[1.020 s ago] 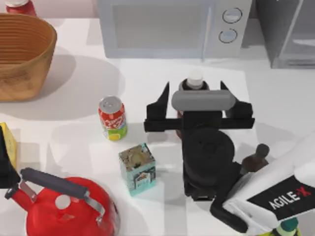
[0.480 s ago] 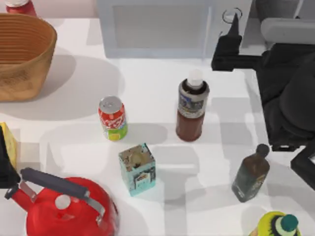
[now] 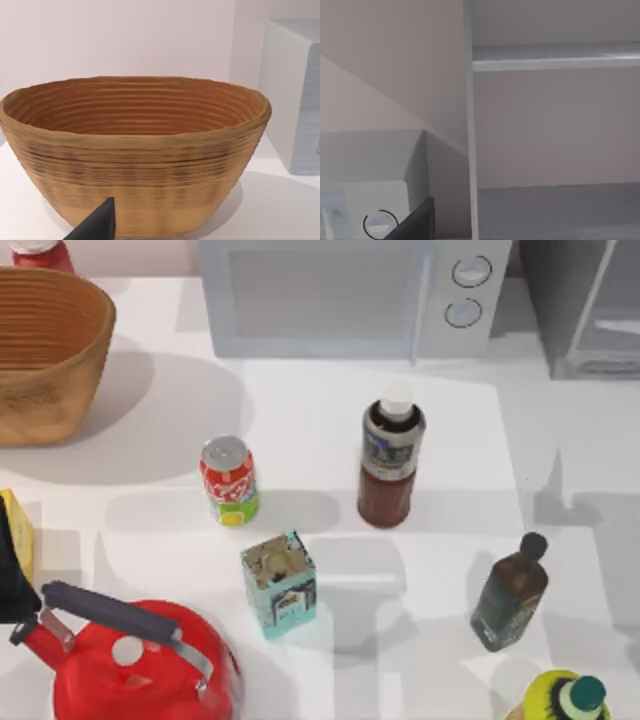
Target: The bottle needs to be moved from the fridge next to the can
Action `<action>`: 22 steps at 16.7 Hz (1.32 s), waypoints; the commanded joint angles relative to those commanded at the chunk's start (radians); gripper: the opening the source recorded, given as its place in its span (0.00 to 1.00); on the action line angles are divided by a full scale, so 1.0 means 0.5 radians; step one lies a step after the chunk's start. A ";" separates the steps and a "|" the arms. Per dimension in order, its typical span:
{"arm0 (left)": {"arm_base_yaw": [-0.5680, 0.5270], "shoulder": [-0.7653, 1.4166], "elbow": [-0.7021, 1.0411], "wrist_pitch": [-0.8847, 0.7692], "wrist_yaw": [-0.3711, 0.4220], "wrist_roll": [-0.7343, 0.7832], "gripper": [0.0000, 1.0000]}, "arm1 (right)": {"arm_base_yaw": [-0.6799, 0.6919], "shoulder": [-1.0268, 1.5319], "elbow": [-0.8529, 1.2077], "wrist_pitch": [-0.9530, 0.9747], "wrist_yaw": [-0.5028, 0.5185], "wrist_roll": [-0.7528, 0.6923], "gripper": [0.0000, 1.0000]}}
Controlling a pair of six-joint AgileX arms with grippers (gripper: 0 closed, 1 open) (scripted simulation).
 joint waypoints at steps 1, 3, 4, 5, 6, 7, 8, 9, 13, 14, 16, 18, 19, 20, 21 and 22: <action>0.000 0.000 0.000 0.000 0.000 0.000 1.00 | -0.089 -0.203 -0.087 -0.137 -0.092 0.001 1.00; 0.000 0.000 0.000 0.000 0.000 0.000 1.00 | -0.248 -0.577 -0.250 -0.397 -0.266 0.003 1.00; 0.000 0.000 0.000 0.000 0.000 0.000 1.00 | -0.317 -0.743 -0.324 -0.515 -0.346 0.004 1.00; 0.000 0.000 0.000 0.000 0.000 0.000 1.00 | -0.377 -0.889 -0.391 -0.622 -0.419 0.005 1.00; 0.000 0.000 0.000 0.000 0.000 0.000 1.00 | -0.429 -1.015 -0.451 -0.718 -0.486 0.006 1.00; 0.000 0.000 0.000 0.000 0.000 0.000 1.00 | -0.472 -1.119 -0.501 -0.802 -0.544 0.007 1.00; 0.000 0.000 0.000 0.000 0.000 0.000 1.00 | -0.506 -1.203 -0.543 -0.871 -0.593 0.009 1.00; 0.000 0.000 0.000 0.000 0.000 0.000 1.00 | -0.532 -1.265 -0.575 -0.924 -0.632 0.010 1.00; 0.000 0.000 0.000 0.000 0.000 0.000 1.00 | -0.556 -1.325 -0.606 -0.977 -0.671 0.011 1.00; 0.000 0.000 0.000 0.000 0.000 0.000 1.00 | -0.556 -1.325 -0.606 -0.977 -0.671 0.011 1.00; 0.000 0.000 0.000 0.000 0.000 0.000 1.00 | -0.550 -1.319 -0.599 -0.976 -0.668 0.011 1.00; 0.000 0.000 0.000 0.000 0.000 0.000 1.00 | -0.553 -1.370 -0.556 -1.041 -0.665 0.010 1.00; 0.000 0.000 0.000 0.000 0.000 0.000 1.00 | -0.554 -1.417 -0.518 -1.105 -0.664 0.009 1.00; 0.000 0.000 0.000 0.000 0.000 0.000 1.00 | -0.555 -1.474 -0.470 -1.191 -0.664 0.009 1.00; 0.000 0.000 0.000 0.000 0.000 0.000 1.00 | -0.556 -1.540 -0.415 -1.297 -0.664 0.009 1.00; 0.000 0.000 0.000 0.000 0.000 0.000 1.00 | -0.556 -1.615 -0.354 -1.423 -0.664 0.009 1.00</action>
